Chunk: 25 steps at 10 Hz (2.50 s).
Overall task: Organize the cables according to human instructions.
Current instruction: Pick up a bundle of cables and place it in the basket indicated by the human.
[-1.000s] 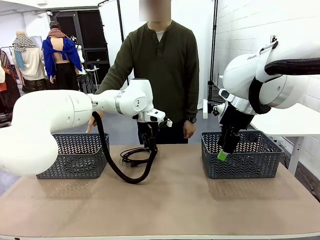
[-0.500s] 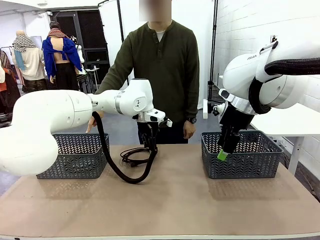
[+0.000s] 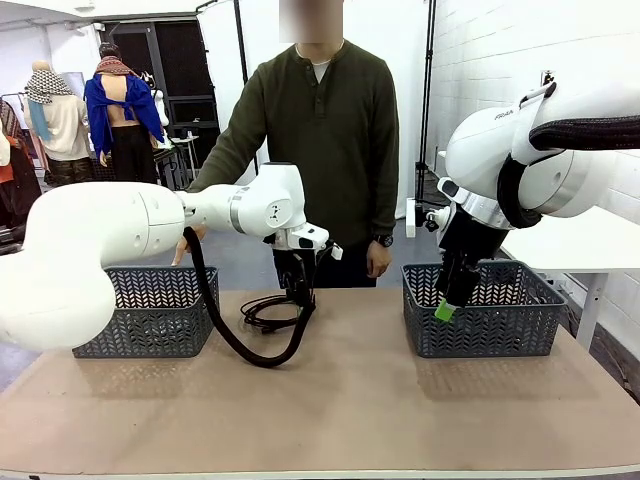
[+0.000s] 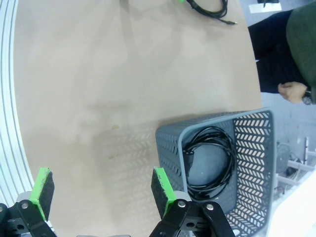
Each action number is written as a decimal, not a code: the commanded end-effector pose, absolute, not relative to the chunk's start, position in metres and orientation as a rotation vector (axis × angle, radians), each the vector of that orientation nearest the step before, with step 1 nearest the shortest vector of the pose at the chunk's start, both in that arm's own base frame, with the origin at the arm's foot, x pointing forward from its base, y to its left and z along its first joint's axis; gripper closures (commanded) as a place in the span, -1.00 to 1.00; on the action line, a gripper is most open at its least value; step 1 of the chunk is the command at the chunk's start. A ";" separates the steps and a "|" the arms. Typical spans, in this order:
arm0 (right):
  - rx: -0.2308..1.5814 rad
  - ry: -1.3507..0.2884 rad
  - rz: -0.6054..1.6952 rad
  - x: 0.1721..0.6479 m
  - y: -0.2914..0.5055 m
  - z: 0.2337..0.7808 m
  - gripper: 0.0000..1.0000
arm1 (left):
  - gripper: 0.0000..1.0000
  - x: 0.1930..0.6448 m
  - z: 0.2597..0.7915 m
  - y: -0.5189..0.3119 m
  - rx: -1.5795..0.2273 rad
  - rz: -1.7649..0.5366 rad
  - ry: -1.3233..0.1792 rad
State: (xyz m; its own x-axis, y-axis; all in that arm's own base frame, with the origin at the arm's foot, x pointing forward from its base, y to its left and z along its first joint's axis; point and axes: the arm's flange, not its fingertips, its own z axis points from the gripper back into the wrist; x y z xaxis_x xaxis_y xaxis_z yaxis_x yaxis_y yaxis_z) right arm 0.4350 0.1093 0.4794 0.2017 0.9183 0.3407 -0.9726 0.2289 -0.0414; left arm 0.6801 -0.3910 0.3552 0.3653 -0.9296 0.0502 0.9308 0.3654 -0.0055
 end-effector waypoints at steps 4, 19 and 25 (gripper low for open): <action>0.188 -0.319 1.321 0.438 0.110 0.480 -1.00 | -1.00 0.664 0.332 -0.377 -0.024 -1.163 -0.047; 0.188 -0.319 1.321 0.438 0.110 0.480 -1.00 | -1.00 0.684 0.356 -0.394 -0.042 -1.169 -0.024; 0.188 -0.319 1.321 0.438 0.110 0.480 -1.00 | -1.00 0.684 0.356 -0.394 -0.042 -1.169 -0.024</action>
State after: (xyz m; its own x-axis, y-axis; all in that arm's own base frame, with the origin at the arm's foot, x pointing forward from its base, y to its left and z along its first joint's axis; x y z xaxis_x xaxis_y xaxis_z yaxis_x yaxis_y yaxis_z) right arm 0.4350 0.1093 0.4794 0.2017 0.9183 0.3407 -0.9726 0.2290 -0.0413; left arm 0.6849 -0.3949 0.3568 0.3923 -0.9192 0.0342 0.9197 0.3915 -0.0284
